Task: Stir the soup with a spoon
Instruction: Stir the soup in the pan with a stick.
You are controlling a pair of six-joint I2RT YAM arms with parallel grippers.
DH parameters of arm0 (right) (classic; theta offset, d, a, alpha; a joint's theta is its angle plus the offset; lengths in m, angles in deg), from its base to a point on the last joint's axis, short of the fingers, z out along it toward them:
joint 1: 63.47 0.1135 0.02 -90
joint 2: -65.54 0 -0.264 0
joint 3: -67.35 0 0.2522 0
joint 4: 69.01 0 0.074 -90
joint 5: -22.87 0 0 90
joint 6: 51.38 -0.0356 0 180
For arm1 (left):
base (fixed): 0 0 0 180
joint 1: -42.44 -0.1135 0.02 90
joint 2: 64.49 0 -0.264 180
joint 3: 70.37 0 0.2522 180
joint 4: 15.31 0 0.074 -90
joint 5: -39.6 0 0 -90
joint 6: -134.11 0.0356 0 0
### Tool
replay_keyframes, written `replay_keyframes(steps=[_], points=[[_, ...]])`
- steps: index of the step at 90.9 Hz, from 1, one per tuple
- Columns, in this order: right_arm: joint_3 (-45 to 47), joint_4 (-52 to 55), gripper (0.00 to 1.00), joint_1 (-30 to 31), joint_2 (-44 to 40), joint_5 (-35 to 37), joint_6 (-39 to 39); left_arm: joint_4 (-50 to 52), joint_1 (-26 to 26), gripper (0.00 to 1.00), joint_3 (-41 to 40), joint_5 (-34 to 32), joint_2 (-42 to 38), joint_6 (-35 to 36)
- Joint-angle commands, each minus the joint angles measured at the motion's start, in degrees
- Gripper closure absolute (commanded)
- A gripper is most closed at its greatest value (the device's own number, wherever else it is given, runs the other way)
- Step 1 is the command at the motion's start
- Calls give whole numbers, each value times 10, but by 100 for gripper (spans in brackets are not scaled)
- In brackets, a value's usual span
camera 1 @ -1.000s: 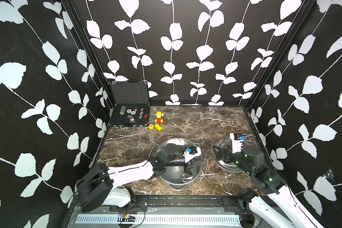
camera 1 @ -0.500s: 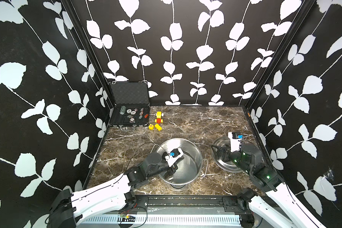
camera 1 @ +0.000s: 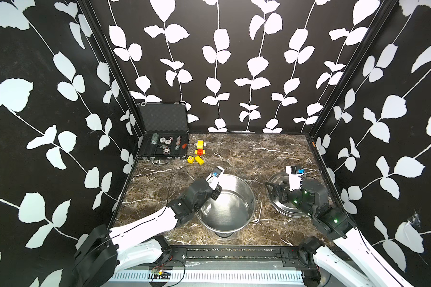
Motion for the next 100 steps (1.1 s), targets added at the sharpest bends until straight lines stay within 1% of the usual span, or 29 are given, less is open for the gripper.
replay_keyframes(steps=[1, 11, 20, 30, 39, 48, 56, 62, 66, 77, 88, 91, 100], points=[[-4, -2, 1, 2, -16, 13, -6, -52, -2, 100, 45, 51, 37, 32], [-1, 3, 1, 2, -24, 17, -8, -76, -2, 100, 82, 142, 87, 45], [0, 8, 1, 2, -30, 20, -8, -95, -2, 100, 112, 248, 134, 52], [-2, 11, 1, 2, -32, 22, -6, -120, -1, 100, 140, 343, 173, 36], [-2, 14, 1, 2, -34, 23, -5, -148, 9, 100, 146, 410, 185, 33], [-1, 15, 1, 3, -35, 24, -5, -145, 26, 100, 149, 461, 181, 48], [1, 12, 1, 2, -34, 24, -6, -125, 40, 100, 144, 482, 170, 61], [2, 10, 1, 2, -33, 23, -6, -114, 50, 100, 132, 484, 156, 64], [3, 9, 1, 3, -32, 22, -6, -108, 57, 100, 120, 503, 144, 66], [2, 5, 1, 2, -28, 18, -5, -79, 77, 100, 86, 508, 111, 73], [0, 1, 1, 2, -23, 14, -5, -57, 85, 100, 43, 494, 65, 61], [-1, -1, 1, 2, -21, 13, -4, -53, 85, 100, 30, 471, 49, 58], [-5, -4, 1, 2, -16, 9, -2, -26, 85, 100, -6, 439, -7, 48]])
